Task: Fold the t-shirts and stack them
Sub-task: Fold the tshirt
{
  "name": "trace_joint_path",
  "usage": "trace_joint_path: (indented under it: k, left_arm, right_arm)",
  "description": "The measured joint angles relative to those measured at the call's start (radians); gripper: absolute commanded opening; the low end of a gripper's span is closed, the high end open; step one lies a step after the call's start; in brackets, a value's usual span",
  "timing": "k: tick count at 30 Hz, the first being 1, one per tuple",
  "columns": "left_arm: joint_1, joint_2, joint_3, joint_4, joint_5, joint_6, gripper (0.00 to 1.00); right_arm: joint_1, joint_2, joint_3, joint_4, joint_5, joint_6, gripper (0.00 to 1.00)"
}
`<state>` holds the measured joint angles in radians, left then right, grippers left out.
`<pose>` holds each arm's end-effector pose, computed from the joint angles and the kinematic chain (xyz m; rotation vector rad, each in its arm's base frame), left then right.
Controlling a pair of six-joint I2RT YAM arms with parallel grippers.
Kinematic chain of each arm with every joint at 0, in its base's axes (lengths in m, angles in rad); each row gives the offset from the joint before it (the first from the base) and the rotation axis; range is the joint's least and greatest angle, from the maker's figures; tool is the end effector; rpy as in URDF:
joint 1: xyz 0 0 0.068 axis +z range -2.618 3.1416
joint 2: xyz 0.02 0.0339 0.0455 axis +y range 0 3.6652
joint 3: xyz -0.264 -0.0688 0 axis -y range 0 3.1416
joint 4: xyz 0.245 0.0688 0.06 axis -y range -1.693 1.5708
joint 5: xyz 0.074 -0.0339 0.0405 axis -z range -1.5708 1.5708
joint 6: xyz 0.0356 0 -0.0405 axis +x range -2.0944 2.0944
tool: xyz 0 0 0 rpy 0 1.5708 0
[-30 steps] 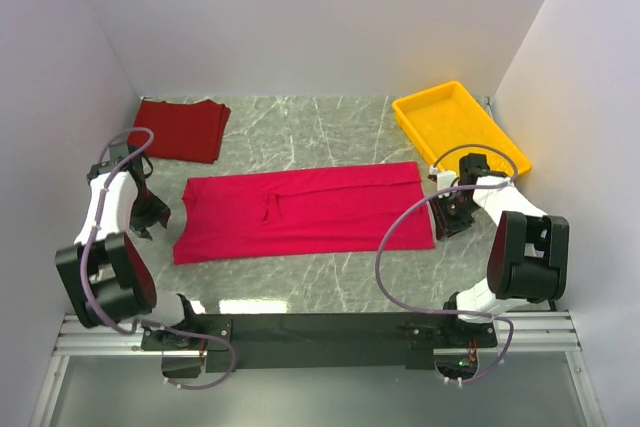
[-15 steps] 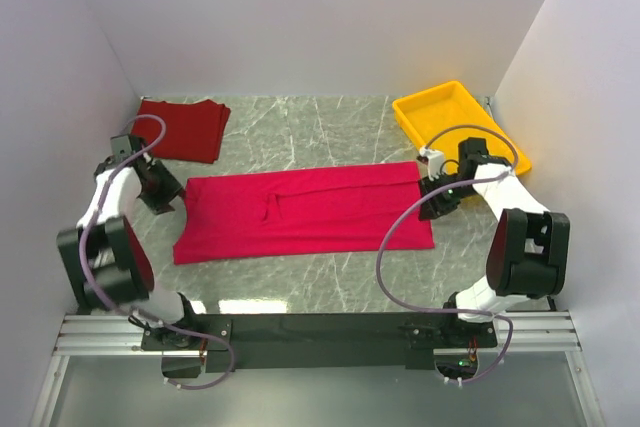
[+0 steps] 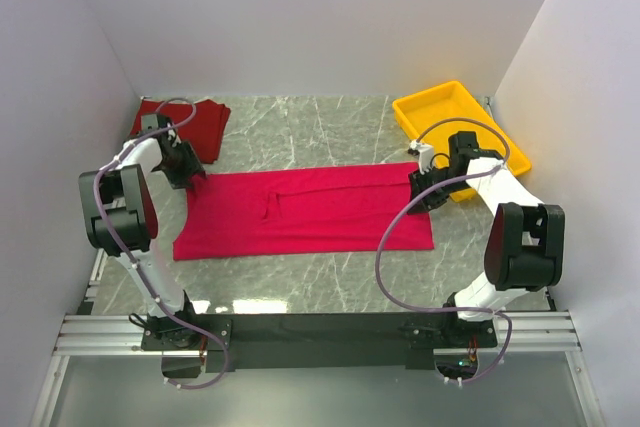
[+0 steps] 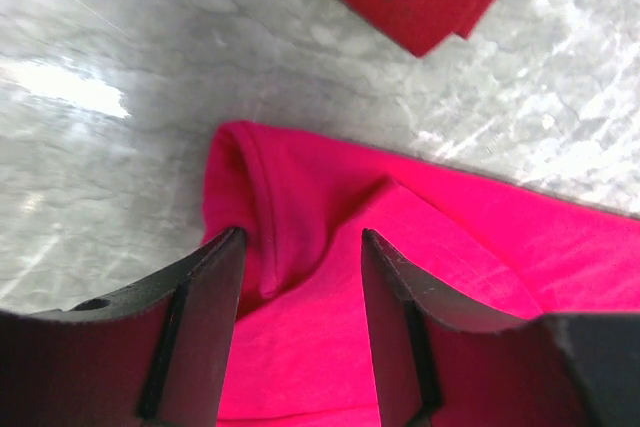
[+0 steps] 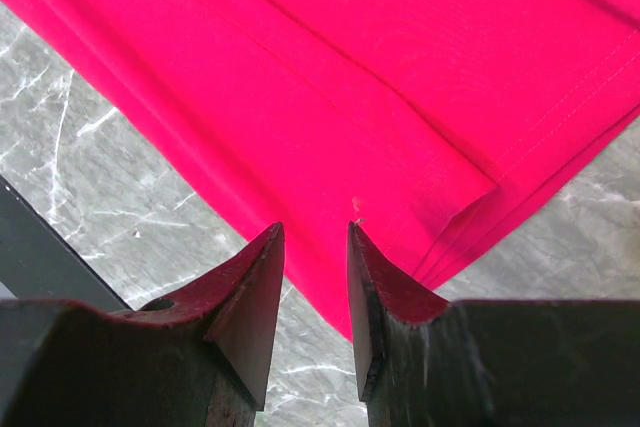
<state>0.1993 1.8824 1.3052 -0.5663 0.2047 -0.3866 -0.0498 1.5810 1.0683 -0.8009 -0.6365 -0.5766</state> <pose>0.3779 0.0690 0.1823 -0.7265 2.6183 -0.3329 0.2924 0.0066 0.2103 -0.7890 2.4977 0.7159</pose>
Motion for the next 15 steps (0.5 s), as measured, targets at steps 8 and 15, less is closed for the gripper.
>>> trace_joint_path:
  k: [8, 15]
  left_arm:
    - [-0.01, 0.006, 0.017, -0.029, -0.103, 0.004, 0.56]
    - [-0.024, -0.017, 0.017, -0.051, -0.2, 0.013, 0.61]
  right_arm:
    - [0.0, 0.0, 0.0, 0.0, 0.001, 0.012, 0.39]
    - [0.005, 0.0, 0.0, 0.0, 0.004, 0.022, 0.39]
